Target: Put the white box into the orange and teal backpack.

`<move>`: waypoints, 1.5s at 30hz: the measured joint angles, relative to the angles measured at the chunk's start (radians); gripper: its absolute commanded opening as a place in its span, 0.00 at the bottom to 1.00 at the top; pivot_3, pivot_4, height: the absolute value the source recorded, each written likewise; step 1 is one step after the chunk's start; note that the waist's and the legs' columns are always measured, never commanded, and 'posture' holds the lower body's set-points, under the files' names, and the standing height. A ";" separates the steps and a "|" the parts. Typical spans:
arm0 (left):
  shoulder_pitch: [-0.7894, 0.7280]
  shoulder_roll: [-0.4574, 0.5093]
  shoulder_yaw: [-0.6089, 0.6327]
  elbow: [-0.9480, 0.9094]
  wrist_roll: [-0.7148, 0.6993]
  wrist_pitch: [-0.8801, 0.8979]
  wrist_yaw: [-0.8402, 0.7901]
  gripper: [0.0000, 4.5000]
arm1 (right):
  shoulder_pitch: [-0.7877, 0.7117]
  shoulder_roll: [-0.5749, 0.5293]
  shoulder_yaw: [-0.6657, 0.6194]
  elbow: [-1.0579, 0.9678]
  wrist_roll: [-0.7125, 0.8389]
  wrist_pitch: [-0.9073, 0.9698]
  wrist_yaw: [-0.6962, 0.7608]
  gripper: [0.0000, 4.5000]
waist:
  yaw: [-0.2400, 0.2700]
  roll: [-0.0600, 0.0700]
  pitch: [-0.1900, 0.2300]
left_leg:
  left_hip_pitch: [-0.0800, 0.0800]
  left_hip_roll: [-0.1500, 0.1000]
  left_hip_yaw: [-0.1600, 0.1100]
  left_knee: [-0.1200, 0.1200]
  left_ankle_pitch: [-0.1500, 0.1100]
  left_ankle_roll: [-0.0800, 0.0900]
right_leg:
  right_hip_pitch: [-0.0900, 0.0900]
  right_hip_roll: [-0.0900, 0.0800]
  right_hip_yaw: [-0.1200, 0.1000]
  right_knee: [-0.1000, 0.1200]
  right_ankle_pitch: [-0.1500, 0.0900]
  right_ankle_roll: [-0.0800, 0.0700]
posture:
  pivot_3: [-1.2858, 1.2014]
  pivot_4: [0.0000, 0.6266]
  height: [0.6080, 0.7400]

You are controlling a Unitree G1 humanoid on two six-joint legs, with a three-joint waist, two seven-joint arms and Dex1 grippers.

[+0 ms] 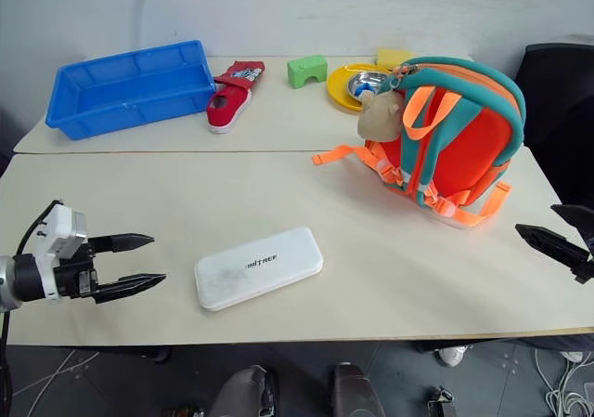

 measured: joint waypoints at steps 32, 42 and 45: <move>-0.014 0.003 -0.219 -0.008 0.138 -0.058 0.009 0.19 | -0.048 0.039 0.353 -0.327 -0.093 -0.038 -0.107 0.14 | 0.001 0.001 0.000 | 0.000 0.000 0.000 0.000 -0.001 0.000 | 0.000 0.000 0.000 0.000 0.000 -0.001 | 0.52 0.24 1.00; -0.166 -0.065 -0.391 0.061 0.250 -0.066 0.090 0.01 | -0.268 0.158 0.743 -0.362 -0.277 -0.061 -0.270 0.00 | 0.002 0.001 0.000 | -0.001 0.000 0.000 0.001 -0.001 0.000 | -0.002 0.000 -0.001 0.001 0.000 -0.001 | 0.52 0.24 1.00; -0.219 -0.110 -0.422 0.090 0.257 -0.064 0.100 0.01 | -0.309 0.197 0.824 -0.329 -0.331 -0.079 -0.293 0.00 | 0.010 0.001 0.000 | -0.002 -0.001 -0.002 0.002 -0.001 0.000 | -0.001 -0.002 -0.003 0.001 0.000 -0.001 | 0.52 0.24 1.00</move>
